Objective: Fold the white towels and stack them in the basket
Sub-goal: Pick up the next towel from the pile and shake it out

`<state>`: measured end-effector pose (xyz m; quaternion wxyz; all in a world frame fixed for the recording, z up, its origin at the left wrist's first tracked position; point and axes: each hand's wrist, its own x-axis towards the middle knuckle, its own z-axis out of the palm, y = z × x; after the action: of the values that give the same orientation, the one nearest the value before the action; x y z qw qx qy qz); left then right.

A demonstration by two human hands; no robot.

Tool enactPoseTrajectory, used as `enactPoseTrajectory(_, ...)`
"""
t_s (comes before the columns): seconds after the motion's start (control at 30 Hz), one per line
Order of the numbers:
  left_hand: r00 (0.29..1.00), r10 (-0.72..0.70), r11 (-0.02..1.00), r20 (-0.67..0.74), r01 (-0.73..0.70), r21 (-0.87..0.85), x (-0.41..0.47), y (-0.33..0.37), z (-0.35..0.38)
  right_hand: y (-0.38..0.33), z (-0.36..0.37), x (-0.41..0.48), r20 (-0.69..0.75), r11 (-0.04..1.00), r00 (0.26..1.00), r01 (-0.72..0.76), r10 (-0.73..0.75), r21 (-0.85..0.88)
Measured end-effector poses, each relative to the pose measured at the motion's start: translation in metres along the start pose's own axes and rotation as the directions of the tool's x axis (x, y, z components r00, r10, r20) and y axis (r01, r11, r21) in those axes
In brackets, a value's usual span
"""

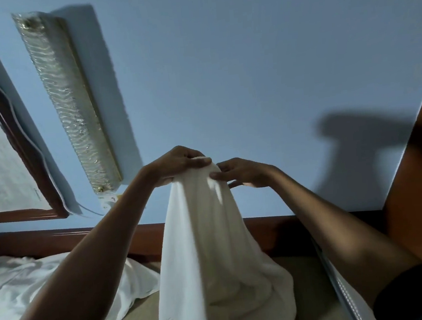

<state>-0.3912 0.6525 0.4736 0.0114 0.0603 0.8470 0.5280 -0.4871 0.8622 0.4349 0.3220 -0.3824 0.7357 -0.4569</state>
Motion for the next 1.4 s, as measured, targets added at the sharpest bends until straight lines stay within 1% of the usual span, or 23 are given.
enactPoseTrajectory(0.1, 0.998, -0.056, 0.996, 0.041, 0.059, -0.061, -0.003, -0.008, 0.001, 0.007, -0.010, -0.008, -0.144, 0.991, 0.986, 0.094, -0.080, 0.095)
enactPoseTrajectory(0.17, 0.992, -0.111, 0.992, 0.063, 0.114, -0.052, -0.004, -0.018, 0.006, 0.011, -0.022, -0.010, -0.306, 0.982, 0.946, 0.146, -0.105, 0.116)
enactPoseTrajectory(0.23, 0.988, -0.147, 0.987, 0.042, 0.150, -0.056, -0.005, -0.026, 0.010, 0.018, -0.036, -0.005, -0.548, 0.980, 0.835, 0.149, -0.052, 0.134)
enactPoseTrajectory(0.3, 0.988, -0.152, 0.986, 0.010, 0.153, -0.061, -0.006, -0.030, 0.010, 0.025, -0.047, -0.004, -0.771, 0.985, 0.636, 0.107, 0.039, 0.138)
enactPoseTrajectory(0.33, 0.989, -0.147, 0.987, -0.002, 0.146, -0.064, -0.007, -0.031, 0.008, 0.029, -0.051, -0.004, -0.825, 0.990, 0.562, 0.066, 0.065, 0.124)
enactPoseTrajectory(0.37, 0.990, -0.137, 0.989, -0.016, 0.136, -0.066, -0.007, -0.030, 0.006, 0.032, -0.053, -0.005, -0.832, 0.994, 0.550, 0.027, 0.072, 0.104)
enactPoseTrajectory(0.4, 0.992, -0.122, 0.991, -0.029, 0.120, -0.063, -0.005, -0.027, 0.003, 0.033, -0.053, -0.006, -0.797, 0.996, 0.600, 0.002, 0.068, 0.086)
enactPoseTrajectory(0.43, 0.994, -0.102, 0.994, -0.039, 0.100, -0.054, -0.002, -0.024, 0.001, 0.032, -0.050, -0.008, -0.720, 0.997, 0.692, -0.006, 0.057, 0.074)
enactPoseTrajectory(0.5, 0.997, -0.061, 0.998, -0.041, 0.061, -0.019, 0.004, -0.012, 0.004, 0.024, -0.040, -0.012, -0.425, 0.996, 0.905, 0.004, 0.036, 0.093)
enactPoseTrajectory(0.53, 0.999, -0.040, 0.999, -0.034, 0.040, 0.006, 0.008, -0.007, 0.006, 0.021, -0.035, -0.013, -0.256, 0.994, 0.966, 0.007, 0.021, 0.108)
enactPoseTrajectory(0.6, 1.000, -0.006, 0.998, -0.007, 0.006, 0.065, 0.014, 0.002, 0.012, 0.018, -0.024, -0.013, -0.012, 0.995, 1.000, -0.013, 0.014, 0.099)
enactPoseTrajectory(0.67, 1.000, 0.002, 0.995, 0.022, -0.004, 0.095, 0.018, 0.005, 0.016, 0.019, -0.019, -0.013, 0.047, 0.998, 0.999, -0.017, 0.014, 0.063)
enactPoseTrajectory(0.77, 0.997, -0.026, 0.998, 0.068, 0.021, 0.066, 0.018, 0.003, 0.016, 0.024, -0.024, -0.017, -0.055, 0.996, 0.997, 0.060, -0.057, 0.067)
enactPoseTrajectory(0.83, 0.993, -0.078, 0.997, 0.087, 0.076, 0.029, 0.017, 0.000, 0.014, 0.025, -0.033, -0.021, -0.197, 0.984, 0.976, 0.124, -0.097, 0.129)
enactPoseTrajectory(0.9, 0.986, -0.133, 0.991, 0.102, 0.131, 0.027, 0.016, -0.007, 0.015, 0.025, -0.044, -0.019, -0.367, 0.972, 0.923, 0.181, -0.115, 0.150)
enactPoseTrajectory(0.97, 0.984, -0.161, 0.987, 0.073, 0.160, 0.020, 0.015, -0.011, 0.018, 0.023, -0.055, -0.014, -0.551, 0.972, 0.827, 0.206, -0.111, 0.113)
enactPoseTrajectory(1.03, 0.986, -0.163, 0.986, 0.019, 0.163, -0.022, 0.014, -0.013, 0.017, 0.024, -0.066, -0.009, -0.727, 0.988, 0.681, 0.155, -0.087, 0.026)
enactPoseTrajectory(1.1, 0.987, -0.158, 0.987, -0.022, 0.157, -0.030, 0.012, -0.014, 0.012, 0.028, -0.073, -0.010, -0.832, 0.998, 0.553, 0.054, -0.055, -0.030)
enactPoseTrajectory(1.17, 0.988, -0.144, 0.989, -0.054, 0.145, 0.008, 0.011, -0.017, 0.004, 0.036, -0.075, -0.010, -0.868, 0.997, 0.496, -0.035, -0.040, -0.066)
enactPoseTrajectory(1.23, 0.988, -0.126, 0.990, -0.088, 0.131, 0.045, 0.012, -0.015, 0.001, 0.040, -0.071, -0.010, -0.828, 0.990, 0.555, -0.049, -0.084, -0.134)
enactPoseTrajectory(1.27, 0.989, -0.110, 0.992, -0.100, 0.115, 0.048, 0.013, -0.012, 0.001, 0.038, -0.066, -0.010, -0.758, 0.991, 0.645, -0.008, -0.099, -0.136)
enactPoseTrajectory(1.33, 0.992, -0.077, 0.994, -0.101, 0.084, 0.064, 0.017, -0.004, 0.005, 0.030, -0.056, -0.008, -0.491, 0.992, 0.864, 0.070, -0.114, -0.108)
enactPoseTrajectory(1.4, 0.996, -0.060, 0.991, -0.070, 0.067, 0.113, 0.021, 0.003, 0.010, 0.019, -0.043, -0.005, -0.211, 0.991, 0.976, 0.028, -0.056, -0.133)
